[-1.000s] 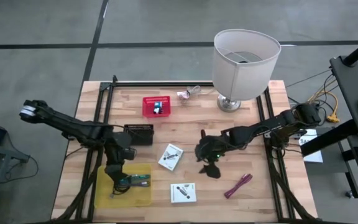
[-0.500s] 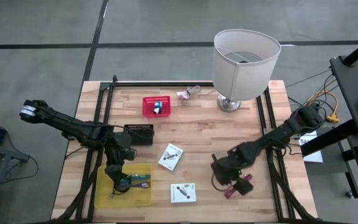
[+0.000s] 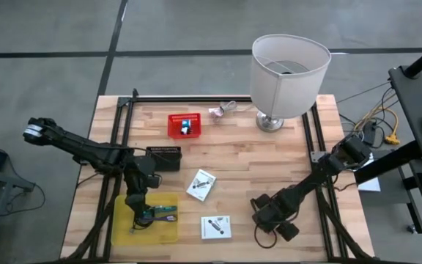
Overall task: Pick and place items into bin
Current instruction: Put the red charger cable into the yellow bin
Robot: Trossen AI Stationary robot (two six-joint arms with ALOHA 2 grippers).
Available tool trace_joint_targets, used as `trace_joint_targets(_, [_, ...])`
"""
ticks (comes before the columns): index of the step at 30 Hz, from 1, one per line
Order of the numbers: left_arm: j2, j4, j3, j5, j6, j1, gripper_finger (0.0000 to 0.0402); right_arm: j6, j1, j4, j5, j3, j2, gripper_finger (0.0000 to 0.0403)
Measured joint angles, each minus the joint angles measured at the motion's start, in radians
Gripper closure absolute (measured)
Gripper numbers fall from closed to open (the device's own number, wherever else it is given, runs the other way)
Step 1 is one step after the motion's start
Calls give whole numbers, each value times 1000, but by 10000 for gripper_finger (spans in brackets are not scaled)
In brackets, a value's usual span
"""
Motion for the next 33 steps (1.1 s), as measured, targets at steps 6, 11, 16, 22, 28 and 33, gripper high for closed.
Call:
trace_joint_targets(6, [0,1,0,0,-1,0,112,32,3,1,63,0,13,228])
trace_joint_targets(11, [0,1,0,0,-1,0,112,25,2,1,89,-1,14,339])
trace_joint_targets(16, [0,1,0,-1,-1,0,112,72,-16,2,92,-3,10,384])
trace_joint_targets(22, [0,2,0,-1,-55,0,112,207,-104,51,189,-10,-44,388])
trace_joint_targets(28, [0,45,-1,-6,-58,0,112,292,-224,334,318,-16,-159,389])
trace_joint_targets(33, [0,227,-1,-197,23,2,112,290,-339,742,342,-24,-211,390])
